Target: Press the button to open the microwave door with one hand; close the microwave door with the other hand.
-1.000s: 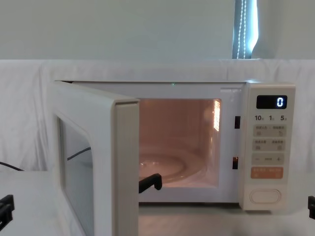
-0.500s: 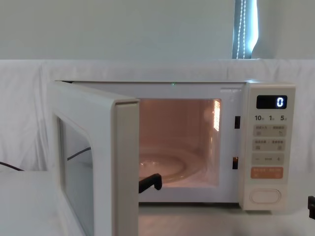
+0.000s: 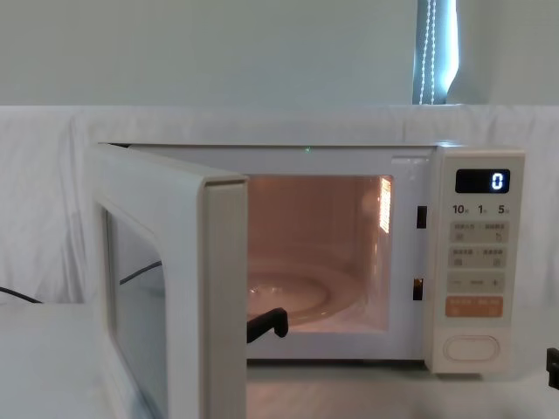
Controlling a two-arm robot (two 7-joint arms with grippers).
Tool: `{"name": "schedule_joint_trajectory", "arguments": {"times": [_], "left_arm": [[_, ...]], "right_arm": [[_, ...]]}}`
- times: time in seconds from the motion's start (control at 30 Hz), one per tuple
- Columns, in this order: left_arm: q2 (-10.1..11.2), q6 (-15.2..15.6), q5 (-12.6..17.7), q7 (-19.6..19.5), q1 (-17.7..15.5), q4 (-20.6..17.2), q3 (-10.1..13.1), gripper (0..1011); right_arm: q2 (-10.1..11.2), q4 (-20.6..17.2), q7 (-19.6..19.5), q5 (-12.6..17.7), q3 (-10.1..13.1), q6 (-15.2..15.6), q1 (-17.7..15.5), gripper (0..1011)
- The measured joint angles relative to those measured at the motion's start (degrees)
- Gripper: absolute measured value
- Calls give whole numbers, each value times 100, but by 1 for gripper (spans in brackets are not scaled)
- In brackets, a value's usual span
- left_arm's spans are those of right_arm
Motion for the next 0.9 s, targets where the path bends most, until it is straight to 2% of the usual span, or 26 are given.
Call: {"name": "schedule_joint_trajectory", "arguments": {"times": [0.07,0.13,0.3,0.47,0.6,0.9], "left_arm": [[33,85,-117,-84,0,-90,-30,0],[132,269,-386,-252,-40,-242,-96,0],[320,513,-726,-458,-182,-353,-154,0],[511,692,-945,-615,-388,-363,-145,0],[656,854,-1120,-713,-615,-327,-75,0],[850,1040,-1256,-777,-1163,-39,188,0]], "right_arm": [[0,0,0,0,0,0,0,1002],[0,0,0,0,0,0,0,1002],[0,0,0,0,0,0,0,1002],[0,0,0,0,0,0,0,1002],[0,0,0,0,0,0,0,1002],[0,0,0,0,0,0,0,1002]]}}
